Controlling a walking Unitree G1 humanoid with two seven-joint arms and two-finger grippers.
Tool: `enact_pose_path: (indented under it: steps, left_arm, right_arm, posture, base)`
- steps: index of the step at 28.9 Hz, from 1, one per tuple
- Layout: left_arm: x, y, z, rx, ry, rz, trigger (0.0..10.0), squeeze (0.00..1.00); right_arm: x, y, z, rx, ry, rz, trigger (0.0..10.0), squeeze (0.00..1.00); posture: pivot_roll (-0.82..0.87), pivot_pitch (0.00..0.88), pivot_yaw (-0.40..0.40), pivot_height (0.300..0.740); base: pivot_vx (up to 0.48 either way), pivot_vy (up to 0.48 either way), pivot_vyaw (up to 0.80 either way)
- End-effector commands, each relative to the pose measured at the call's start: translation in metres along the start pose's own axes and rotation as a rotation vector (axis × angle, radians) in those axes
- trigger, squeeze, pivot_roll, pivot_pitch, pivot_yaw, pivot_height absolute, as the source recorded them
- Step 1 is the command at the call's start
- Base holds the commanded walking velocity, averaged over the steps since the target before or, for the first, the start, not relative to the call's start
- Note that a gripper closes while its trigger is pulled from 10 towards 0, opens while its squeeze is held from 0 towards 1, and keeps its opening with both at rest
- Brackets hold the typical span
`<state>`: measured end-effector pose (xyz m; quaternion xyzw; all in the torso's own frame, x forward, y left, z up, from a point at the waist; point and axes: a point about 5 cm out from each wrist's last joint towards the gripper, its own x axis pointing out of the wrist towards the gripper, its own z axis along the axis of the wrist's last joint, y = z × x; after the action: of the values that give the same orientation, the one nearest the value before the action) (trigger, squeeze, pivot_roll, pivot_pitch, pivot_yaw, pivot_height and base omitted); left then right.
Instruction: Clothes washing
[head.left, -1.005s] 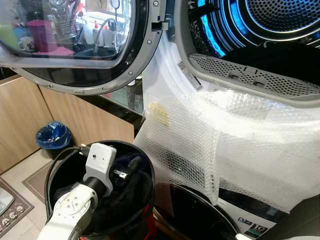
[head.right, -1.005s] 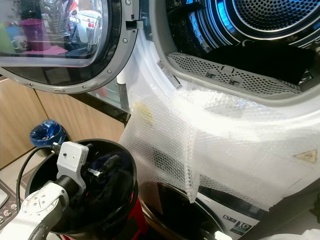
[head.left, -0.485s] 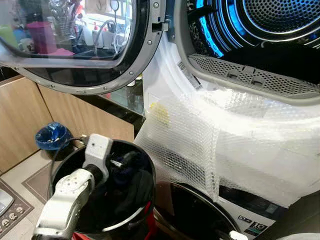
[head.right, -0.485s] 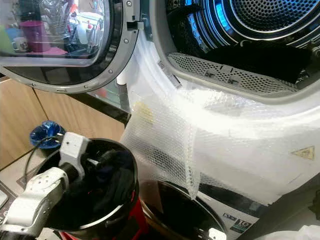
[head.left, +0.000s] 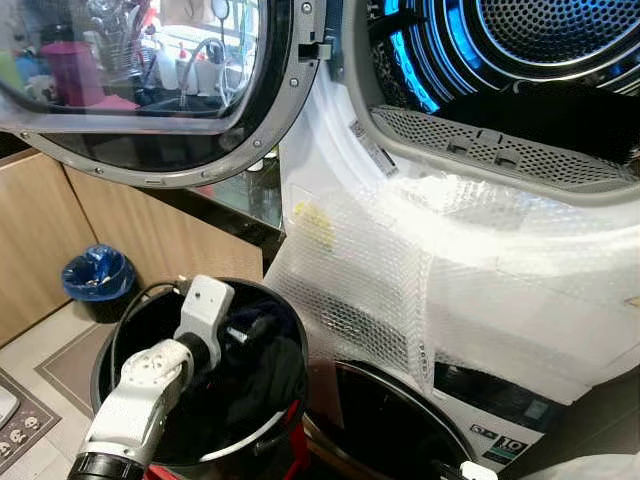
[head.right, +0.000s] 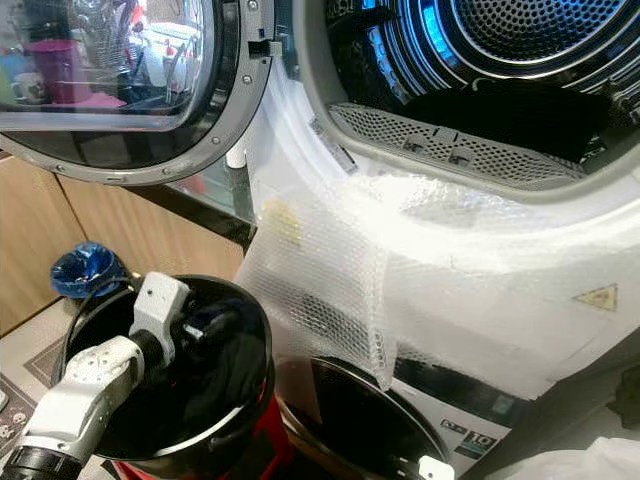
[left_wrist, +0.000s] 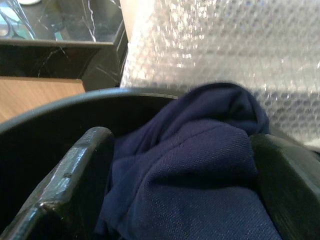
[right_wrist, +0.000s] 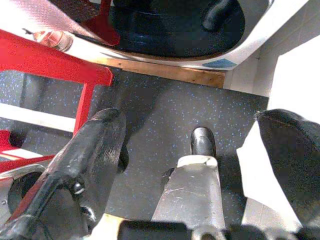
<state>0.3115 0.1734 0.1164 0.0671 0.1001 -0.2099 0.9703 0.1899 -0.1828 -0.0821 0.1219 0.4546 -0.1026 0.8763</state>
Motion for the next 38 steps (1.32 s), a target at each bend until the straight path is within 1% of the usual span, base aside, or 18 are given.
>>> enact_pose_path:
  steps: [1,7,11,13,15,17,18,21,22,25,26,27,30,32,34,38]
  left_arm:
    - [0.001,-0.002,-0.008,0.032,0.051,-0.004,10.0,0.0]
    - [0.007,-0.006,-0.008,0.041,0.036,0.019,10.0,0.0]
    - [0.012,-0.002,-0.002,0.057,-0.002,0.068,10.0,0.0]
    - [0.014,-0.001,0.0,0.047,-0.012,0.074,10.0,0.0]
    - [0.017,-0.002,0.003,0.033,-0.024,0.063,10.0,0.0]
    - [0.021,-0.005,0.009,0.034,-0.063,0.025,10.0,0.0]
    - [0.021,-0.005,0.009,0.034,-0.063,0.025,10.0,0.0]
    - [0.024,-0.006,0.013,0.077,-0.087,-0.009,10.0,0.0]
    - [0.025,-0.006,0.015,0.106,-0.09,-0.026,10.0,0.0]
    - [0.022,-0.004,0.019,0.11,-0.109,-0.05,10.0,0.0]
    - [0.02,-0.001,0.02,0.125,-0.117,-0.042,10.0,0.0]
    - [0.02,-0.001,0.02,0.125,-0.117,-0.042,10.0,0.0]
    - [0.013,0.008,0.028,0.163,-0.169,-0.022,10.0,0.0]
    - [0.011,0.01,0.031,0.176,-0.183,-0.02,10.0,0.0]
    - [0.009,0.009,0.033,0.194,-0.192,-0.024,10.0,0.0]
    - [0.005,0.003,0.036,0.181,-0.224,-0.046,10.0,0.0]
  right_arm:
    - [0.0,0.001,0.001,0.001,-0.004,0.0,10.0,0.0]
    - [0.0,-0.001,0.003,-0.005,-0.009,-0.003,10.0,0.0]
    - [0.0,0.0,0.003,-0.025,-0.011,-0.001,10.0,0.0]
    - [0.0,0.001,0.003,-0.026,-0.011,0.0,10.0,0.0]
    - [0.0,0.001,0.002,-0.025,-0.01,0.001,10.0,0.0]
    - [0.0,0.002,0.002,-0.032,-0.008,0.002,10.0,0.0]
    - [0.0,0.002,0.002,-0.032,-0.008,0.002,10.0,0.0]
    - [0.0,0.002,0.002,-0.047,-0.009,0.004,10.0,0.0]
    - [0.0,0.001,0.001,-0.044,-0.009,0.0,10.0,0.0]
    - [0.0,0.0,0.002,-0.042,-0.012,-0.002,10.0,0.0]
    - [0.0,0.0,0.003,-0.041,-0.015,-0.001,10.0,0.0]
    - [0.0,0.0,0.003,-0.041,-0.015,-0.001,10.0,0.0]
    - [0.0,-0.002,0.003,-0.027,-0.016,-0.008,10.0,0.0]
    - [0.0,-0.002,0.002,-0.03,-0.015,-0.007,10.0,0.0]
    - [0.0,-0.002,0.002,-0.031,-0.014,-0.005,10.0,0.0]
    - [0.0,-0.001,0.001,-0.029,-0.013,-0.003,10.0,0.0]
  posture:
    - [0.03,0.081,-0.038,0.74]
    - [0.02,0.068,-0.037,0.74]
    - [0.02,0.064,-0.036,0.74]
    - [0.02,0.068,-0.038,0.74]
    - [0.02,0.071,-0.039,0.74]
    - [0.02,0.074,-0.041,0.74]
    - [0.02,0.074,-0.041,0.74]
    - [0.01,0.078,-0.043,0.74]
    - [0.01,0.078,-0.043,0.74]
    - [0.01,0.077,-0.041,0.74]
    - [0.01,0.077,-0.041,0.74]
    - [0.01,0.077,-0.041,0.74]
    - [0.01,0.08,-0.042,0.74]
    - [0.01,0.081,-0.042,0.74]
    - [0.01,0.081,-0.04,0.74]
    - [0.01,0.081,-0.037,0.74]
  base:
    - [0.0,0.0,0.0]
    - [0.0,0.0,0.0]
    - [0.0,0.0,0.0]
    - [0.0,0.0,0.0]
    - [0.0,0.0,0.0]
    - [0.0,0.0,0.0]
    - [0.0,0.0,0.0]
    - [0.0,0.0,0.0]
    - [0.0,0.0,0.0]
    - [0.0,0.0,0.0]
    - [0.0,0.0,0.0]
    - [0.0,0.0,0.0]
    - [0.0,0.0,0.0]
    - [0.0,0.0,0.0]
    - [0.0,0.0,0.0]
    - [0.0,0.0,0.0]
